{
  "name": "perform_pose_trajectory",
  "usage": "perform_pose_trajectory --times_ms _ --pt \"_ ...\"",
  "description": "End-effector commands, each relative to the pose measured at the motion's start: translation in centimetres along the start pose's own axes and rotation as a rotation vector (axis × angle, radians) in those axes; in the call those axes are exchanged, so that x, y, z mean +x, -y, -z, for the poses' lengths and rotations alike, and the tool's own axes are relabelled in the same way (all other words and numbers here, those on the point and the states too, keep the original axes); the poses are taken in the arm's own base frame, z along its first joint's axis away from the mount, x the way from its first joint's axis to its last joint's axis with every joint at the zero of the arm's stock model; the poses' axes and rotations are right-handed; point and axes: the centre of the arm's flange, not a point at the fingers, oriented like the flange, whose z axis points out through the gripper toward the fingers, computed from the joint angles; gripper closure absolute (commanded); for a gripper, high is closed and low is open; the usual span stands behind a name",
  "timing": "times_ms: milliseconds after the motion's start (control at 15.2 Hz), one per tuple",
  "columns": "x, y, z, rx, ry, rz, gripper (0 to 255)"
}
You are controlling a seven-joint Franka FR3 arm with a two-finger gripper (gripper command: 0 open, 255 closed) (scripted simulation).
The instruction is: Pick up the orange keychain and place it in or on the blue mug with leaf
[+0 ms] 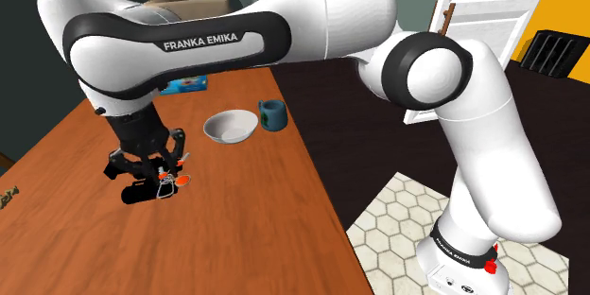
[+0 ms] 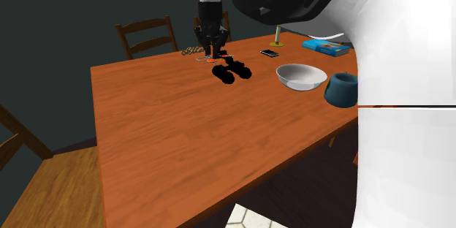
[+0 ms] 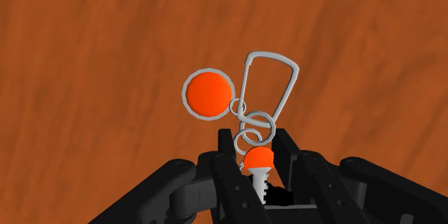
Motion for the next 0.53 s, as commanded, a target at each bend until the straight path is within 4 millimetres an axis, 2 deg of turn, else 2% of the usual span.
perform_pose_trajectory --times_ms 0,66,462 --pt "0.0 0.0 1.1 0.0 0.0 0.0 255" --pt "-0.1 0.0 1.5 0.0 0.0 0.0 255" --pt "4.4 -6.6 1.8 0.0 0.0 0.0 255"
